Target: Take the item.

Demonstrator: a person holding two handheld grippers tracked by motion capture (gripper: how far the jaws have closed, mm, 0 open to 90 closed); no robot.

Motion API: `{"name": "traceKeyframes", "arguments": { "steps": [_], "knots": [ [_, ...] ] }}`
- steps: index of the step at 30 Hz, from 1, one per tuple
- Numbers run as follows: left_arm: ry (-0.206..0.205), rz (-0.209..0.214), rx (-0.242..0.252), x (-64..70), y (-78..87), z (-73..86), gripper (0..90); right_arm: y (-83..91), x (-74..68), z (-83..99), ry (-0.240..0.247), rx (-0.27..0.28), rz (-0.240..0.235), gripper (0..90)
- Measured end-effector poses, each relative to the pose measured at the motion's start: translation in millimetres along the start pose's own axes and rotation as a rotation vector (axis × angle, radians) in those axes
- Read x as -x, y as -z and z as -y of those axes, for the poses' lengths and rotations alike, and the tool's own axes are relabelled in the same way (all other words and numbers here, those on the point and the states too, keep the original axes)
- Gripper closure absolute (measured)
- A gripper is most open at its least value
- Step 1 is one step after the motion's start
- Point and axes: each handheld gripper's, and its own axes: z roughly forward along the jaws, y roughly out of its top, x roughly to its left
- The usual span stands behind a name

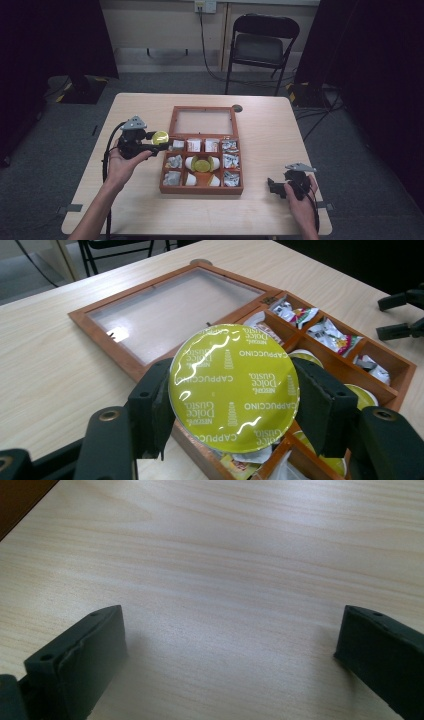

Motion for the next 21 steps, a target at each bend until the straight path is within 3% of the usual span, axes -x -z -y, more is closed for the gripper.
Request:
{"name": "traceKeyframes", "arguments": {
  "steps": [9,14,21],
  "knots": [
    [0.025,-0.027,-0.010,-11.8,7.9,6.2,38.2,0.0,0.0,0.0,0.000,0.000,-0.001,0.0],
    [0.067,-0.062,-0.015,-24.4,9.6,15.2,38.2,0.0,0.0,0.0,0.000,0.000,0.000,0.0],
    [0.089,-0.085,-0.033,-38.5,5.8,27.1,38.2,0.0,0.0,0.0,0.000,0.000,0.000,0.0]
  ]
}}
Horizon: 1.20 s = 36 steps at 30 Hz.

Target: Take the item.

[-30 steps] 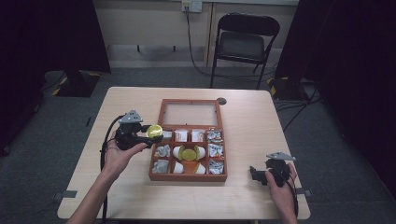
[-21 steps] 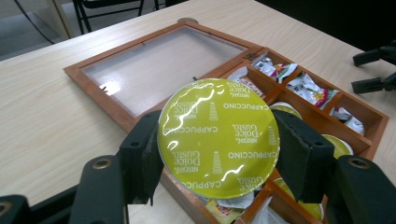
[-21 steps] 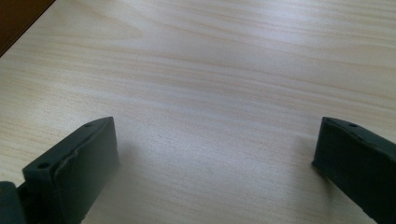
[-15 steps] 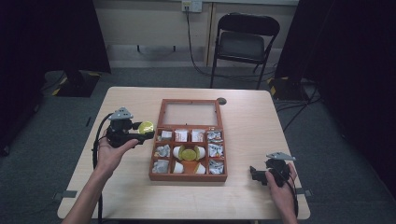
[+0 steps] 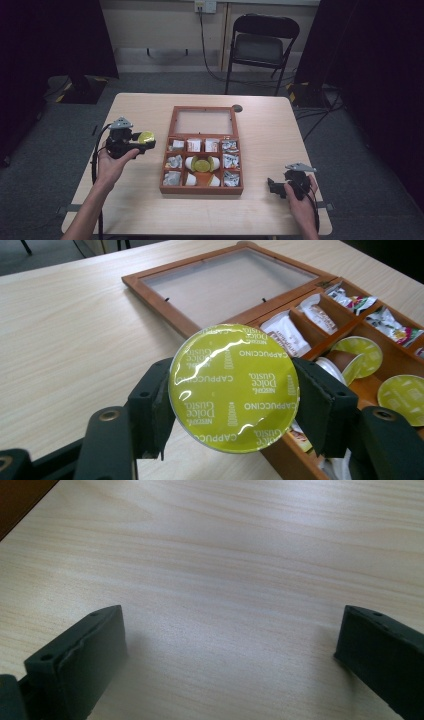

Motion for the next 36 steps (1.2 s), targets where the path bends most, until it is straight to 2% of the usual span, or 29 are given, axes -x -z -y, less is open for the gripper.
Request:
{"name": "traceKeyframes", "arguments": {
  "steps": [4,6,8,17,19,23,25,26,27,30,33,36],
  "knots": [
    [0.004,-0.011,-0.020,-3.4,-5.1,4.6,38.2,0.0,0.0,0.0,0.000,0.000,0.000,0.0],
    [-0.027,-0.032,-0.030,-1.6,-7.0,5.4,38.2,0.0,0.0,0.0,0.000,0.000,0.000,0.0],
    [-0.039,-0.017,-0.030,-0.5,-9.7,6.6,38.2,0.0,0.0,0.0,0.000,0.000,0.000,0.0],
    [-0.004,-0.025,-0.086,-12.3,-26.9,22.3,38.2,0.0,0.0,0.0,0.000,0.000,0.000,0.0],
    [0.010,-0.015,-0.100,-15.1,-30.9,25.1,38.2,0.0,0.0,0.0,0.000,0.000,-0.001,0.0],
    [0.005,-0.022,-0.138,-18.2,-38.7,30.7,38.1,0.0,0.0,0.0,0.000,0.000,-0.001,0.0],
    [0.014,-0.029,-0.138,-18.4,-42.4,32.8,38.1,0.0,0.1,0.0,0.001,0.000,-0.001,0.0],
    [0.005,-0.023,-0.145,-19.5,-43.5,33.6,38.1,-0.1,0.1,-0.1,0.000,0.000,-0.001,0.0],
    [0.014,-0.018,-0.136,-19.9,-45.8,34.8,38.1,-0.1,0.1,-0.1,0.000,0.000,-0.001,0.0],
    [0.024,-0.013,-0.150,-20.9,-51.7,36.7,38.1,-0.2,0.1,-0.1,0.000,0.000,-0.001,0.0],
    [0.019,-0.017,-0.193,-19.5,-56.9,39.0,38.1,-0.1,0.1,-0.1,0.000,0.000,-0.002,0.0],
    [0.024,-0.012,-0.207,-19.9,-60.8,41.7,38.1,-0.1,0.1,-0.1,-0.001,0.000,-0.001,0.0]
  ]
}}
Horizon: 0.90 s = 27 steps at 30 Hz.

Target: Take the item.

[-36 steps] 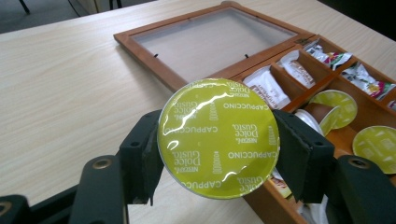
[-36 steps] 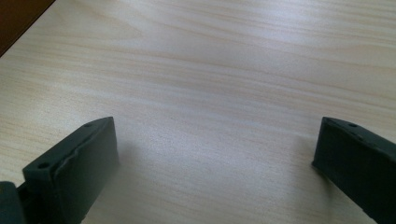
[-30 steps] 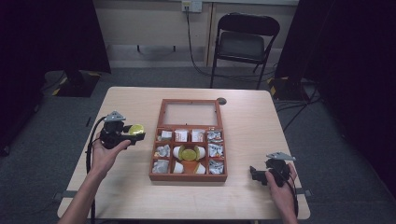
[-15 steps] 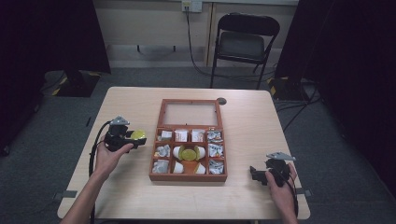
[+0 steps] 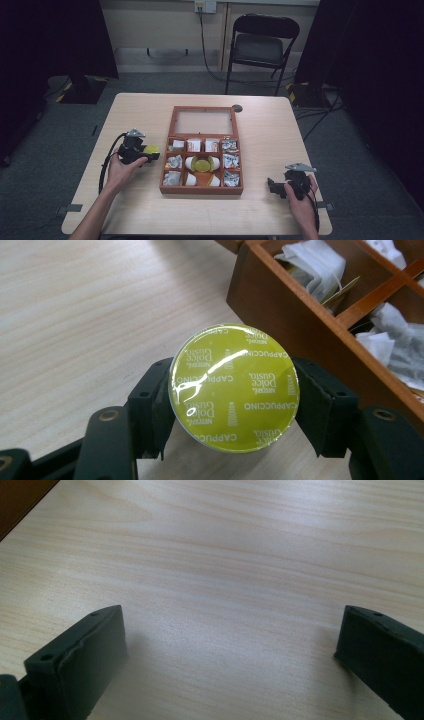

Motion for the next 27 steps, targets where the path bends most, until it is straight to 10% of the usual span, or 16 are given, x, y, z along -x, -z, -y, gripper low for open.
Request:
{"name": "traceKeyframes", "arguments": {
  "steps": [13,18,27],
  "knots": [
    [0.003,-0.031,-0.034,-2.3,-11.7,6.4,39.0,0.0,0.1,0.0,0.001,0.000,-0.001,0.0],
    [0.029,-0.023,0.062,-2.4,-2.9,4.0,38.8,0.0,0.1,0.0,0.000,0.000,0.000,0.0],
    [0.020,-0.026,0.032,-4.0,-3.5,5.2,38.5,-0.2,0.3,-0.3,0.003,0.000,-0.002,0.0]
  ]
}}
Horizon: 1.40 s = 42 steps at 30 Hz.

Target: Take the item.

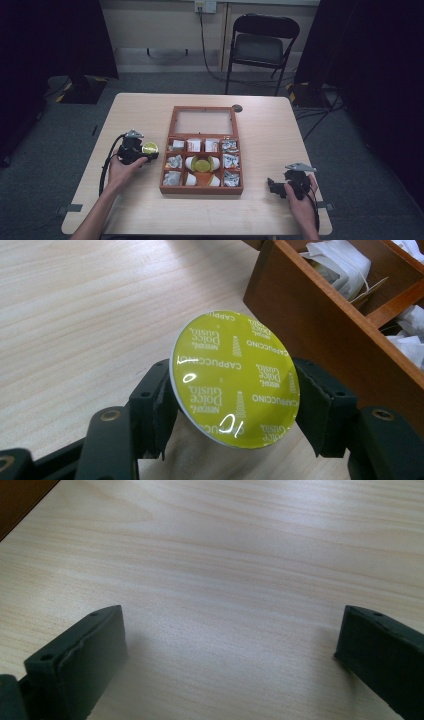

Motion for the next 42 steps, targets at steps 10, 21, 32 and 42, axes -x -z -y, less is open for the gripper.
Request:
{"name": "traceKeyframes", "arguments": {
  "steps": [10,21,32,42],
  "knots": [
    [0.012,0.008,0.018,-1.1,-0.6,0.4,28.3,0.0,0.0,0.0,0.000,0.000,0.000,0.0],
    [0.027,-0.003,0.078,-5.6,18.2,0.6,23.6,-0.1,0.1,-0.1,0.001,0.000,-0.001,0.0],
    [0.024,-0.007,0.093,-7.7,33.9,3.1,22.7,-0.4,0.2,-0.4,0.001,-0.001,-0.001,0.0],
    [0.007,-0.023,0.096,-7.2,56.4,11.3,22.6,-0.4,0.2,-0.4,0.001,0.000,-0.001,0.0]
  ]
}}
